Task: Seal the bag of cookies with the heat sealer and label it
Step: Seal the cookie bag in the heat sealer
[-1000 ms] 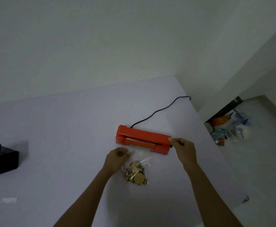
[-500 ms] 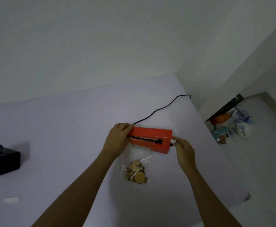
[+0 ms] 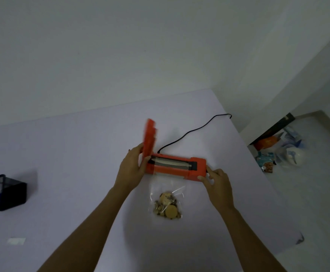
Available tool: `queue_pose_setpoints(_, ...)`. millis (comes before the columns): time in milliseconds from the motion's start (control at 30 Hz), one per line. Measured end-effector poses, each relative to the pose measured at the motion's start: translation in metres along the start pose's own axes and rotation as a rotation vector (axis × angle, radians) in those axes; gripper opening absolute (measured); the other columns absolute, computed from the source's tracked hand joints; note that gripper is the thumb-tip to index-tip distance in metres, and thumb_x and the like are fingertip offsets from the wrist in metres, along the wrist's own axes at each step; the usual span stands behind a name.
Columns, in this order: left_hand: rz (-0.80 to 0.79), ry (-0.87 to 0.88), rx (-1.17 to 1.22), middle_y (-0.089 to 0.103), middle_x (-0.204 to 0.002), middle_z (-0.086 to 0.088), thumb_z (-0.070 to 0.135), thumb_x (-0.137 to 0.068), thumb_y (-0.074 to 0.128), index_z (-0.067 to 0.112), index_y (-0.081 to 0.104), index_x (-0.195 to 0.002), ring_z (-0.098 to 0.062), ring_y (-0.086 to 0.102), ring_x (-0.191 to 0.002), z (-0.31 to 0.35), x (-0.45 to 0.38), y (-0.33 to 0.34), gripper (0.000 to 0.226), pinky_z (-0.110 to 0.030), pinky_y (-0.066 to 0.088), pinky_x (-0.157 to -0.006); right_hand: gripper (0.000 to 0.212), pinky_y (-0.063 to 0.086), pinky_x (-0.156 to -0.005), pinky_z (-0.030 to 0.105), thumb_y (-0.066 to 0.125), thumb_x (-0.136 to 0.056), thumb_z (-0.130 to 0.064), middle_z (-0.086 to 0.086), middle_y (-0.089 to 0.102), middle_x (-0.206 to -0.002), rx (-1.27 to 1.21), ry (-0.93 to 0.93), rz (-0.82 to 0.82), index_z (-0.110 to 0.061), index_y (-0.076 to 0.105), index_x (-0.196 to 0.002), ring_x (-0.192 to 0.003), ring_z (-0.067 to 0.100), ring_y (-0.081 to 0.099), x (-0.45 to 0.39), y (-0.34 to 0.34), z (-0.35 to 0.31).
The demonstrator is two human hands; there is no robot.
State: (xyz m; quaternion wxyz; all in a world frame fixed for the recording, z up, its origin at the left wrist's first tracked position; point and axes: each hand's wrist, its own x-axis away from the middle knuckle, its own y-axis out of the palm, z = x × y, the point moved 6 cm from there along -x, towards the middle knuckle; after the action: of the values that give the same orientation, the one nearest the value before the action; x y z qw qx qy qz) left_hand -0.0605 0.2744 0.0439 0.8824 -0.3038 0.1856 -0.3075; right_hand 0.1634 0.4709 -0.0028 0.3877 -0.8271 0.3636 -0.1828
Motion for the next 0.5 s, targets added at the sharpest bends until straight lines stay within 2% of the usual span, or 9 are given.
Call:
queue_pose_setpoints(67, 0.055, -0.099, 0.088, 0.065, -0.112, -0.001, 0.025, -0.095, 0.053, 0.012, 0.056, -0.119, -0.014, 0.06, -0.104, -0.009, 0.004, -0.007, 0.028, -0.024, 0.046, -0.084, 0.05, 0.047, -0.07, 0.029, 0.065, -0.088, -0.034, 0.004, 0.053, -0.087, 0.026, 0.0, -0.003, -0.019, 0.054, -0.134, -0.085, 0.02, 0.051, -0.005, 0.0, -0.002)
queue_pose_setpoints(233, 0.08, -0.246, 0.24, 0.066, -0.115, -0.003, 0.024, -0.091, 0.059, 0.008, 0.056, -0.119, -0.014, 0.061, -0.106, -0.026, 0.009, -0.011, 0.033, -0.025, 0.047, -0.09, 0.048, 0.048, -0.069, 0.029, 0.063, -0.089, -0.034, 0.003, 0.052, -0.087, 0.047, 0.038, -0.005, -0.019, 0.054, -0.134, -0.085, 0.021, 0.053, -0.015, 0.002, -0.005)
queue_pose_setpoints(300, 0.047, -0.272, 0.231, 0.063, -0.119, -0.005, 0.016, -0.089, 0.062, 0.008, 0.054, -0.122, -0.015, 0.058, -0.108, -0.029, 0.008, -0.01, 0.034, -0.028, 0.046, -0.094, 0.038, 0.049, -0.066, 0.03, 0.068, -0.087, -0.032, 0.002, 0.054, -0.085, -0.024, 0.133, 0.042, -0.019, 0.06, -0.122, -0.079, 0.021, 0.055, -0.014, 0.0, -0.004)
queue_pose_setpoints(400, -0.176, -0.286, 0.25, 0.049, -0.133, 0.001, 0.008, -0.085, 0.064, 0.016, 0.044, -0.134, -0.015, 0.045, -0.124, -0.027, 0.002, 0.003, 0.053, -0.032, 0.035, -0.102, 0.013, 0.043, -0.055, 0.027, 0.066, -0.086, -0.02, 0.001, 0.054, -0.071, -0.228, 0.416, 0.085, -0.012, 0.055, -0.086, -0.069, 0.023, 0.055, 0.004, 0.008, 0.002)
queue_pose_setpoints(500, -0.38, -0.234, 0.238, 0.034, -0.145, 0.006, 0.026, -0.081, 0.073, 0.041, 0.034, -0.129, -0.013, 0.033, -0.131, -0.031, -0.006, 0.018, 0.063, -0.037, 0.029, -0.109, 0.013, 0.043, -0.061, 0.028, 0.057, -0.089, -0.017, 0.003, 0.061, -0.073, -0.38, 0.541, -0.077, -0.012, 0.062, -0.079, -0.074, 0.023, 0.057, 0.018, 0.035, -0.001)
